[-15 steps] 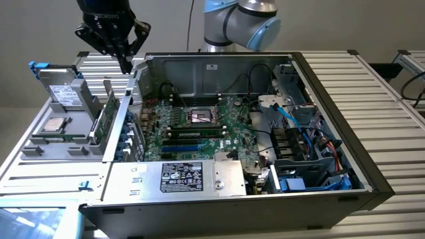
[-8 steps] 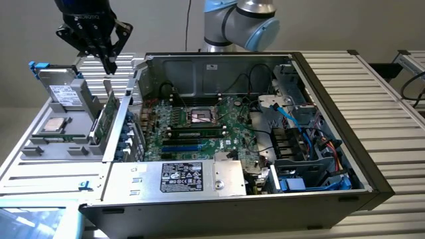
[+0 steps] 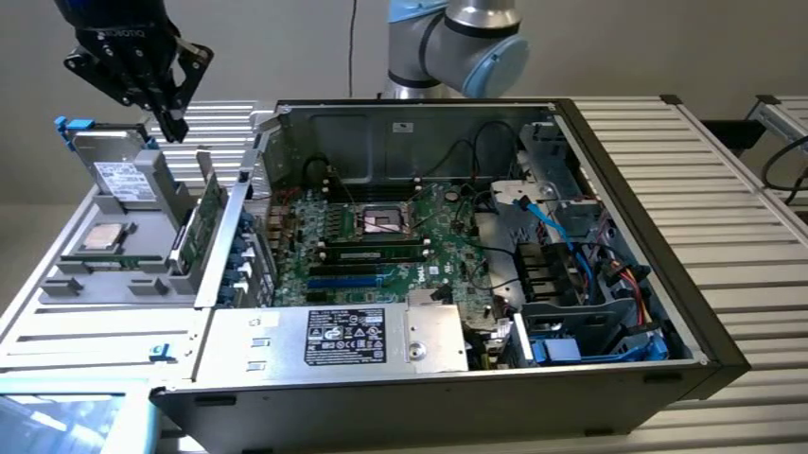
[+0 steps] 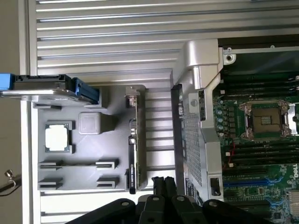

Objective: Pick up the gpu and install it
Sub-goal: 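Reach for the gpu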

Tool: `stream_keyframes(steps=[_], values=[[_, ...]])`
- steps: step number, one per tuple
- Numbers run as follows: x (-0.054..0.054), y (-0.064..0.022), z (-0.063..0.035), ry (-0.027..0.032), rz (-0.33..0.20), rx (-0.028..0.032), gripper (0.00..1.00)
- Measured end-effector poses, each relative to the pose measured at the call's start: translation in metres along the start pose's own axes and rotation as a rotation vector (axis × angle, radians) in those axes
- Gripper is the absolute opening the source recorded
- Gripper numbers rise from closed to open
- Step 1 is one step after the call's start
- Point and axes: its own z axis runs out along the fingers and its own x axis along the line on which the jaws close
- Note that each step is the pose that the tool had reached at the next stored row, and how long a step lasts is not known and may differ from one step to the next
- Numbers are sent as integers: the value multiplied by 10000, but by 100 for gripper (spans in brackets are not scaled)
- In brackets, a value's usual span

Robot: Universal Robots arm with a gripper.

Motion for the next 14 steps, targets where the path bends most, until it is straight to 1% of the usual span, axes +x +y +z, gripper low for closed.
stream_keyframes(steps=[5, 7, 10, 12, 14], values=[[225, -15, 4, 25, 1, -5, 12], [288, -17, 10, 49, 2, -4, 12], [310, -16, 41, 115, 3, 1, 12], [321, -18, 68, 142, 6, 3, 12], [325, -19, 89, 157, 6, 3, 12]])
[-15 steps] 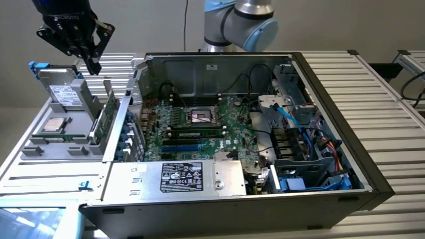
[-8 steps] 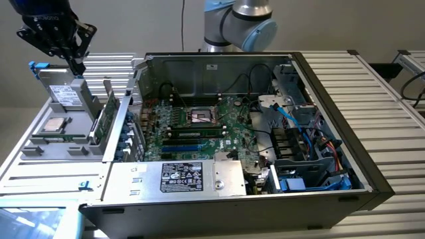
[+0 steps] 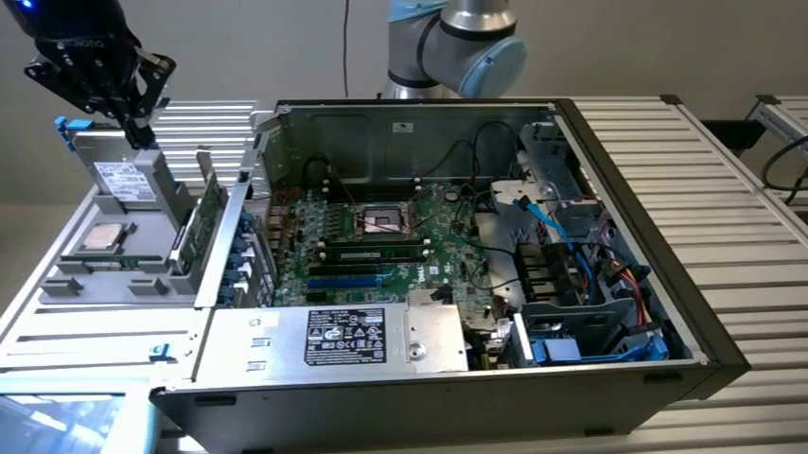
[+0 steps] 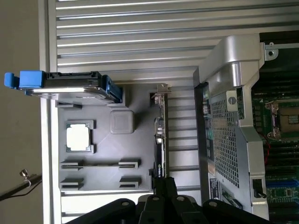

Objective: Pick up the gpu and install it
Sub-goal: 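Reach for the gpu, then pick up the gpu and move the gpu toward the slot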

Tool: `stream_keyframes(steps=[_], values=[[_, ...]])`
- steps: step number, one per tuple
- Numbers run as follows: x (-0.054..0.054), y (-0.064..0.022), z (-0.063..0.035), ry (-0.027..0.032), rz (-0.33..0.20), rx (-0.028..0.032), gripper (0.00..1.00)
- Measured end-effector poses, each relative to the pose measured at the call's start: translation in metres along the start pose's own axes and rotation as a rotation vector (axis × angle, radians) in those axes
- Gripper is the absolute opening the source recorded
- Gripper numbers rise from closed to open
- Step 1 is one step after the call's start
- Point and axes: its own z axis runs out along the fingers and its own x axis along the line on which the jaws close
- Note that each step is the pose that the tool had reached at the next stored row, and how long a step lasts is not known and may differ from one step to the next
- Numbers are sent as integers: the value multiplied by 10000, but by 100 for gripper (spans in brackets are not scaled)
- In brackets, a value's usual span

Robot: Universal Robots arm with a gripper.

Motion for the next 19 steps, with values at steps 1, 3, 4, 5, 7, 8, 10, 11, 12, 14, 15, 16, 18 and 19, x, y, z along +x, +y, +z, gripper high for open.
stream_keyframes(steps=[1, 3, 4, 5, 7, 8, 10, 11, 12, 14, 15, 16, 18, 19], values=[[0, 0, 0, 1, 0, 1, 12], [1, 0, 0, 2, 1, 1, 12], [1, 0, 0, 1, 1, 0, 12], [1, 0, 0, 1, 1, 0, 12], [1, 0, 0, 2, 1, 1, 12], [1, 0, 0, 2, 1, 0, 12], [1, 0, 0, 1, 1, 0, 12], [1, 0, 0, 1, 0, 0, 12], [1, 0, 0, 1, 1, 0, 12], [1, 0, 0, 2, 1, 0, 13], [1, 0, 0, 2, 1, 0, 13], [1, 0, 0, 2, 1, 0, 19], [1, 0, 0, 1, 1, 1, 25], [1, 0, 0, 1, 1, 0, 32]])
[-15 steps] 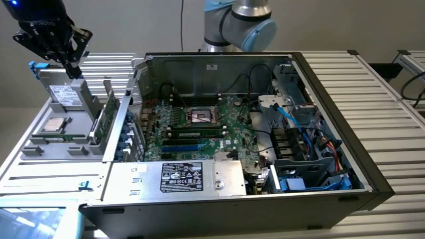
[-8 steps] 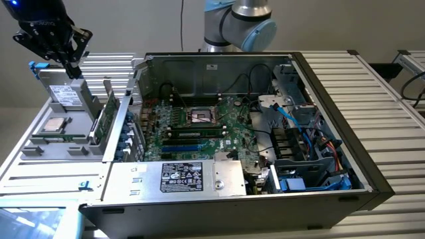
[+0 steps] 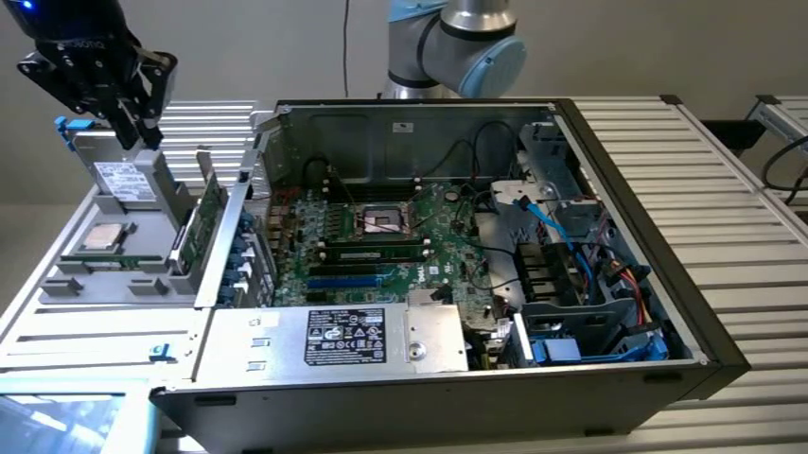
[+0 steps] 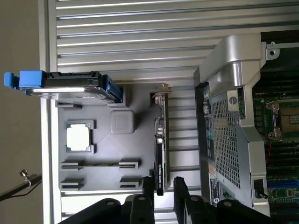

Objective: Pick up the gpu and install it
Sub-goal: 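Pick up the gpu and move the gpu toward the slot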

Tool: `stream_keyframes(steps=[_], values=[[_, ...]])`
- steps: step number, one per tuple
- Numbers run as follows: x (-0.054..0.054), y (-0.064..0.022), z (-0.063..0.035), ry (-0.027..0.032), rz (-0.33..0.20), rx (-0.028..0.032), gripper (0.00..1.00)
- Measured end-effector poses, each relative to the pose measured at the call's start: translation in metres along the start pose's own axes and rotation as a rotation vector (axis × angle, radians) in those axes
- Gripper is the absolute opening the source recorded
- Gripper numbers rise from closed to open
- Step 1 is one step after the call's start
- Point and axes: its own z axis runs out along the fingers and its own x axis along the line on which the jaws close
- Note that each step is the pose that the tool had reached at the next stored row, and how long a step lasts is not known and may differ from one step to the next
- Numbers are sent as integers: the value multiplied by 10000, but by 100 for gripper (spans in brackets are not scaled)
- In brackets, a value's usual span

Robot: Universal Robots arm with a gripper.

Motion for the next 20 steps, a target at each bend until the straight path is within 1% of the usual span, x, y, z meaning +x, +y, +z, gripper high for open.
stream_keyframes(steps=[1, 2, 3, 7, 16, 18, 20], values=[[0, 0, 0, 0, 0, 0, 37], [0, 0, 0, 0, 0, 1, 37], [0, 0, 3, 1, 0, 1, 44], [1, -9, 68, 0, 0, -24, 44], [31, -33, 229, 3, 0, -35, 44], [44, -39, 265, 4, 1, -69, 44], [53, -47, 289, 15, 0, -183, 44]])
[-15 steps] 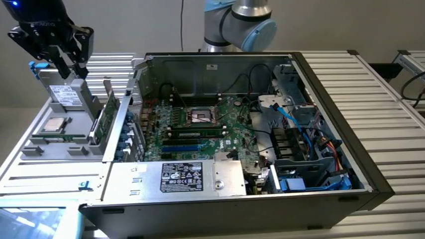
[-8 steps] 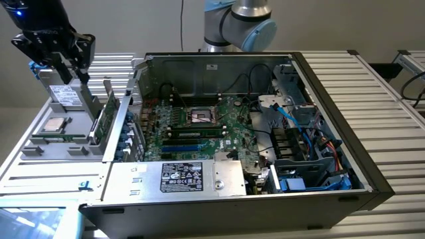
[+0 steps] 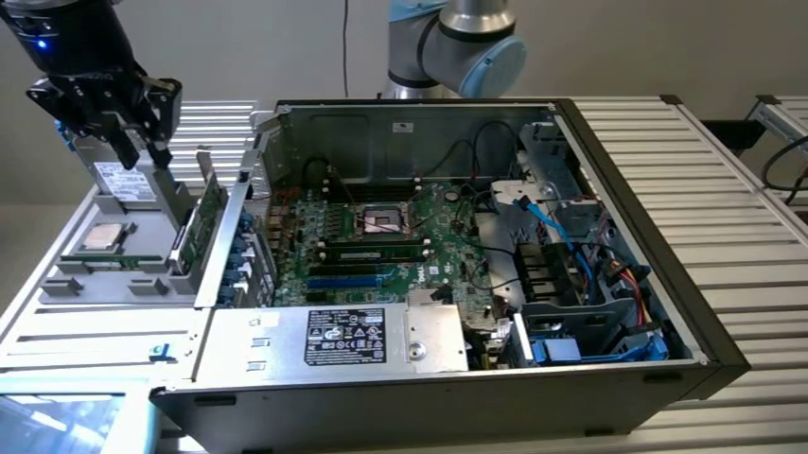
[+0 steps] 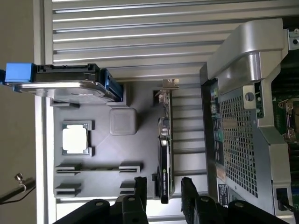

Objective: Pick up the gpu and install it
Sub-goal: 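Pick up the gpu and move the gpu toward the slot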

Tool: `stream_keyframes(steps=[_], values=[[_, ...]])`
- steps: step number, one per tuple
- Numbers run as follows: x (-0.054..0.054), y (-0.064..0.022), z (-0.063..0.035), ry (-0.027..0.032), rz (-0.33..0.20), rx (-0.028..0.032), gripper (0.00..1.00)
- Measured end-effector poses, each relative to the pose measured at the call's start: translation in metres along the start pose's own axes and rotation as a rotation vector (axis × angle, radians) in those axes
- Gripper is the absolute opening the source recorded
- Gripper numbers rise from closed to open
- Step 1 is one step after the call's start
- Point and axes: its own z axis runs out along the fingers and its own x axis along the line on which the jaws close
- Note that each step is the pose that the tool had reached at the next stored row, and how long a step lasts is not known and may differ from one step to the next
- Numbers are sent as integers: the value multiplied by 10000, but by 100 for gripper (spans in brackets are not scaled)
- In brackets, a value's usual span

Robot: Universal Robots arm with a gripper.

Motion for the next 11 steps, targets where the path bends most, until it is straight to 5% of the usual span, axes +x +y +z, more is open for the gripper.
stream_keyframes(steps=[2, 8, 11], values=[[0, -9, 35, 1, 1, -54, 44], [-3, -17, 144, -2, 23, -55, 44], [-3, -19, 181, -6, 32, 10, 44]])
